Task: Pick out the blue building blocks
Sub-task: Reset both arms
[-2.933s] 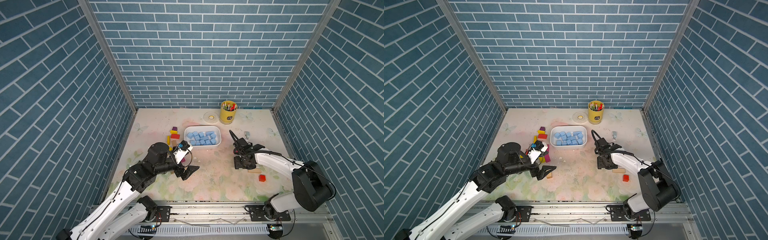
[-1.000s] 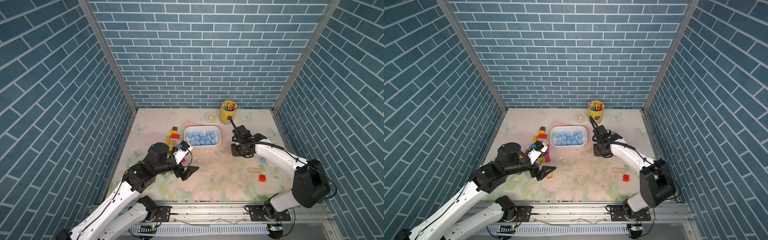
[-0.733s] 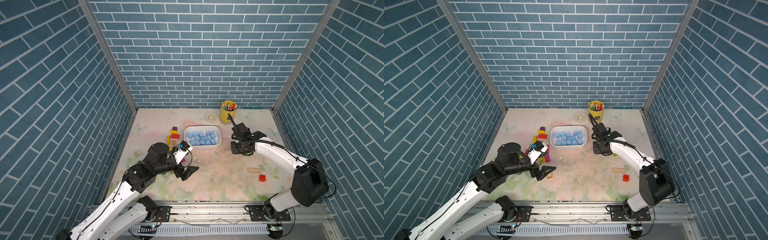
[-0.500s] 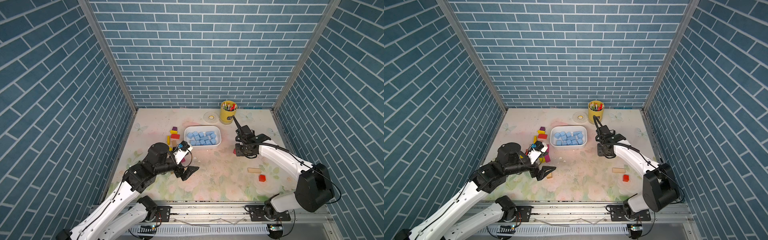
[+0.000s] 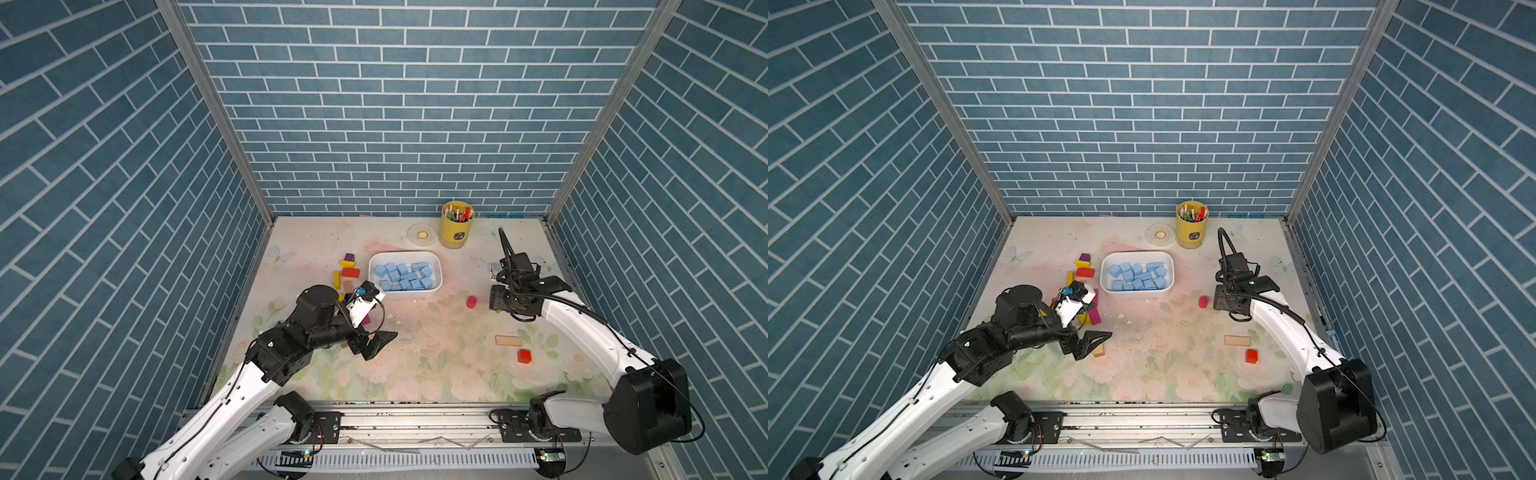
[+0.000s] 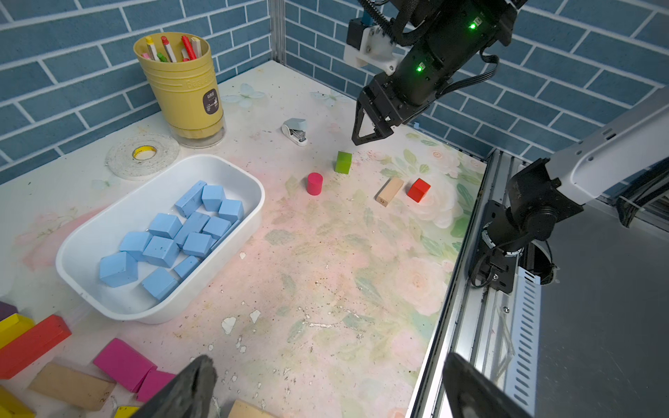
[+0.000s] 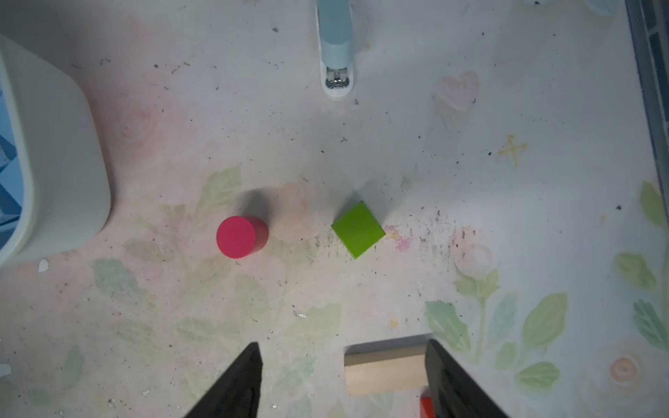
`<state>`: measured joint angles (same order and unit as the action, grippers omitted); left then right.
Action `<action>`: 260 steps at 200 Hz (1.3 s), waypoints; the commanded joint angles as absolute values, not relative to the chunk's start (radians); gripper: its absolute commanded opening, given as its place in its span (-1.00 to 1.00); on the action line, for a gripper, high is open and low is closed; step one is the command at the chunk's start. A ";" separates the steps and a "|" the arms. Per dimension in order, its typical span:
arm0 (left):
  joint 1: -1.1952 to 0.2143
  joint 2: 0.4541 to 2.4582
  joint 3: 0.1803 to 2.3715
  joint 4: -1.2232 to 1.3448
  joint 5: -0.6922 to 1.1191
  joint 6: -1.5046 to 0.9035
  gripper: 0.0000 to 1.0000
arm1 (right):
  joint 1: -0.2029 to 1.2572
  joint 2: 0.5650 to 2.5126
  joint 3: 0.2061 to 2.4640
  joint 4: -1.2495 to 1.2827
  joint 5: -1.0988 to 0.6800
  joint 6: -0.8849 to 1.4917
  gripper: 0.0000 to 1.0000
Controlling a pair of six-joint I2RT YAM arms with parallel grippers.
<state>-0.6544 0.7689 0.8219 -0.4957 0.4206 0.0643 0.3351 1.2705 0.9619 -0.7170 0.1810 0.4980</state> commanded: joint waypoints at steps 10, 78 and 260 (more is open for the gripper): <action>-0.657 0.747 0.800 -0.484 0.315 0.065 0.99 | 0.321 1.195 0.938 -0.664 0.173 0.499 0.63; -0.656 0.668 0.708 -0.375 -0.144 0.029 0.99 | 0.318 1.082 0.872 -0.540 0.182 0.425 0.97; -0.451 0.704 0.346 0.054 -0.624 0.080 0.99 | 0.301 1.073 0.483 0.200 0.648 0.196 0.98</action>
<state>-0.5041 0.6952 0.3660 -0.0090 -0.6411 0.0902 0.3080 1.1553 0.5442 0.0299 0.5472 0.2855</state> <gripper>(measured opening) 0.994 0.988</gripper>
